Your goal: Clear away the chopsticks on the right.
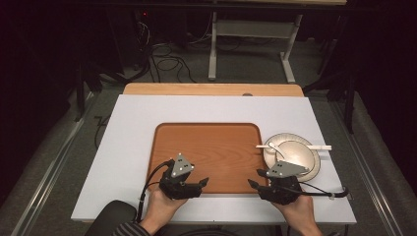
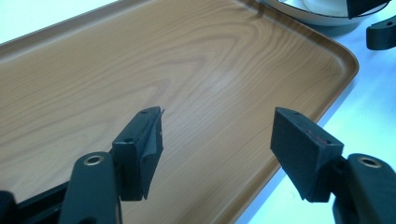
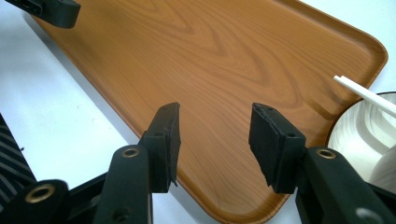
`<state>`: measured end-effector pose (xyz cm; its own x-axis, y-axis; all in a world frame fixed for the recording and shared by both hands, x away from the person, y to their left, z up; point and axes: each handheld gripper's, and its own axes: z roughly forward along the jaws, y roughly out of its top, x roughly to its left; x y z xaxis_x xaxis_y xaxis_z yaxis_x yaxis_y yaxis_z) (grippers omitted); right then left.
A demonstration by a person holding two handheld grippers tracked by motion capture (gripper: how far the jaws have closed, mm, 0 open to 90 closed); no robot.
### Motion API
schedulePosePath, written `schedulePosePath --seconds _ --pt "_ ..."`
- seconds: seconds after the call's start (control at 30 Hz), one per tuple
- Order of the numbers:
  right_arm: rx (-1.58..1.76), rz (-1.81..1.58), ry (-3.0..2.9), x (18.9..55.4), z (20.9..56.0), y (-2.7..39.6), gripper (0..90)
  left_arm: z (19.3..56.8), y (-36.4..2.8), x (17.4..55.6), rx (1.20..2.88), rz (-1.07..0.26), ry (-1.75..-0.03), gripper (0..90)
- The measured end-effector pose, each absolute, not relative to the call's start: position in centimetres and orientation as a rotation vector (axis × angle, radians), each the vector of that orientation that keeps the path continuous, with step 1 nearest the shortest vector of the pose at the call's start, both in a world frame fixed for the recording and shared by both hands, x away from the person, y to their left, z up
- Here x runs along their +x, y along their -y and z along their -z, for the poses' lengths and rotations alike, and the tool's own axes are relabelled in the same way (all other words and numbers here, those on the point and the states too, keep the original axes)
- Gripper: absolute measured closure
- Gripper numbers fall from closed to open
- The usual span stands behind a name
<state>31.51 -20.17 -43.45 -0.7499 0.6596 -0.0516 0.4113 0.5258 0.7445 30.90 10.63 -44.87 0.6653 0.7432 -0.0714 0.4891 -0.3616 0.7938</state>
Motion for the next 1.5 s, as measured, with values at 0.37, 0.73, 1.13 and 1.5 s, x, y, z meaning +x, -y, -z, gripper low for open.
schedulePosePath --seconds 0.37,0.73,1.13,1.5 --pt "0.877 -1.05 -2.463 31.6 43.5 20.1 54.6 44.9 -10.7 31.0 2.035 -0.379 -0.953 34.6" --pt "0.878 -1.062 -2.466 31.6 43.3 20.2 54.4 44.8 -10.7 31.0 2.031 -0.381 -0.954 34.2" --pt "0.906 -1.064 -2.486 31.6 42.9 20.4 53.8 44.7 -10.8 31.1 2.024 -0.36 -0.963 29.1" --pt "0.912 -1.079 -2.478 31.6 41.9 21.1 51.8 44.4 -11.1 31.3 2.007 -0.374 -0.982 21.7"
